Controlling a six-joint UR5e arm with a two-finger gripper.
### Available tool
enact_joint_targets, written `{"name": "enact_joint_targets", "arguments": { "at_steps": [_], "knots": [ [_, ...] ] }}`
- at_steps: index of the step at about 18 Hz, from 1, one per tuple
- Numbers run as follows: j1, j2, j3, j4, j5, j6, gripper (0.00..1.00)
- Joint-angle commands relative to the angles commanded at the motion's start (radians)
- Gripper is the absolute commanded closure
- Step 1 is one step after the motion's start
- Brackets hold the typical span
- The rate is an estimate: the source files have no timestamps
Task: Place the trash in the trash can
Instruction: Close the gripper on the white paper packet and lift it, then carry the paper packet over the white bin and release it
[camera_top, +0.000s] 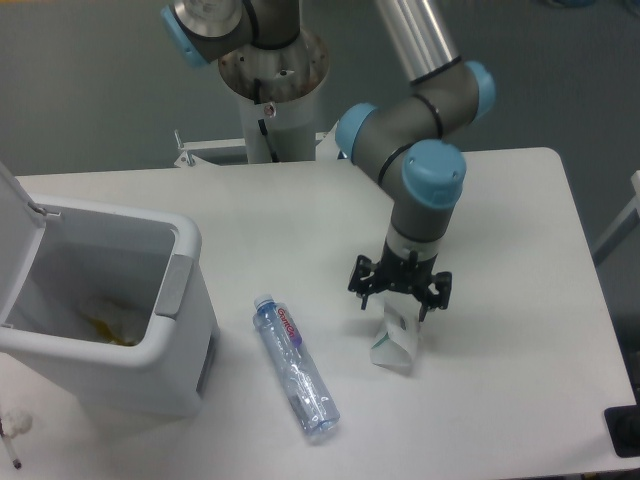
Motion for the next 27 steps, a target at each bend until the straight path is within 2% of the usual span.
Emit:
{"name": "enact_joint_targets", "arguments": {
  "at_steps": [1,2,3,6,8,13,21,24,27],
  "knots": [
    [-0.009,-0.002,-0.001,-0.002,0.034,0.002,0.78],
    [-0.009,-0.009,0.0,0.0,0.063,0.002,0.94],
    [-0.011,-0.011,0.005,0.0,0.086,0.002,1.0],
    [-0.014,-0.012,0.047,-0.002,0.088,-0.015,1.0],
    [-0.025,-0.011,0.08,-0.002,0.076,-0.092,1.0],
    [-0.043,0.011,0.147,-0.005,-0.159,-0.274,1.0],
    [-0.071,0.239,0.156,-0.005,-0.564,-0.399,1.0],
    [-0.132,0.308,0.155,-0.003,-0.612,-0.408,1.0],
    [-0.204,0.337,0.156,-0.002,-0.612,-0.41,1.0]
  ]
}}
